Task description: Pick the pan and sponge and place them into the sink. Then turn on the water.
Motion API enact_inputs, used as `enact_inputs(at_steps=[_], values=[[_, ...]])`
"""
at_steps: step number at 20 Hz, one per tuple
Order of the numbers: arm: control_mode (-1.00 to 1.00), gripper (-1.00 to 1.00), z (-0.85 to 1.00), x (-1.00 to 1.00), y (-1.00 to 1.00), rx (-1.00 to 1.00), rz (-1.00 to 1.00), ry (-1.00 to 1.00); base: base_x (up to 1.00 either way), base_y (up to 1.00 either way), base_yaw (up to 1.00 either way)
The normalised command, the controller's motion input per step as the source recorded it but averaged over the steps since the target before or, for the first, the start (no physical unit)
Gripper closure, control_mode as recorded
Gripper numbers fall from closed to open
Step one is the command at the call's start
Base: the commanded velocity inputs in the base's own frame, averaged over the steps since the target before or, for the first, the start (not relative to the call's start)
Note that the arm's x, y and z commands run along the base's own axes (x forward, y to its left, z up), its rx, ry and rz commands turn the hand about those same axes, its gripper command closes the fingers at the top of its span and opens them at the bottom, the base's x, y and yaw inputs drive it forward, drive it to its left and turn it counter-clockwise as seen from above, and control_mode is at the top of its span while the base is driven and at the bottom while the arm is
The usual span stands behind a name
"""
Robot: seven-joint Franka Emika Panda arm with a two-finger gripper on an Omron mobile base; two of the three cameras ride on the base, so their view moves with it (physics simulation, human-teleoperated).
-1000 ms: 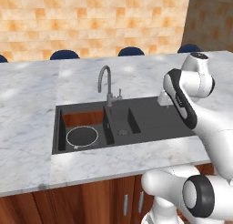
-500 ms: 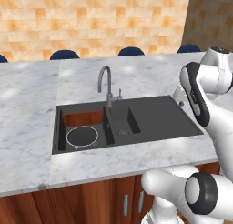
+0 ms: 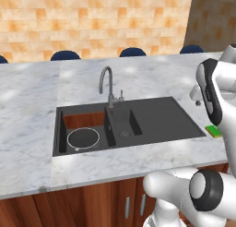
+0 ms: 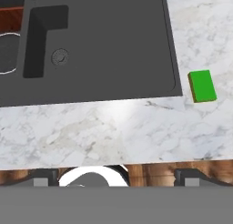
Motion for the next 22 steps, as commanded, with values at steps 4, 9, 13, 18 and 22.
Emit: enact_inputs(at_steps=[4,9,13,18,22], values=[[-1.00,-1.00,0.01,-0.15,-0.41,-0.02,0.00,0.00,0.00,0.00,0.00],[-1.00,-1.00,0.00,-0.09,-0.32,-0.02,0.00,-0.01,0.00,0.00,0.00],[-1.00,-1.00,0.00,-0.02,-0.27,-0.04,0.00,-0.01,0.00,0.00,0.00],[-1.00,-1.00,0.00,0.00,-0.25,-0.05,0.01,-0.02,0.00,0.00,0.00],[-1.00,-1.00,-0.04,0.03,-0.28,-0.04,0.01,-0.01,0.00,0.00,0.00]])
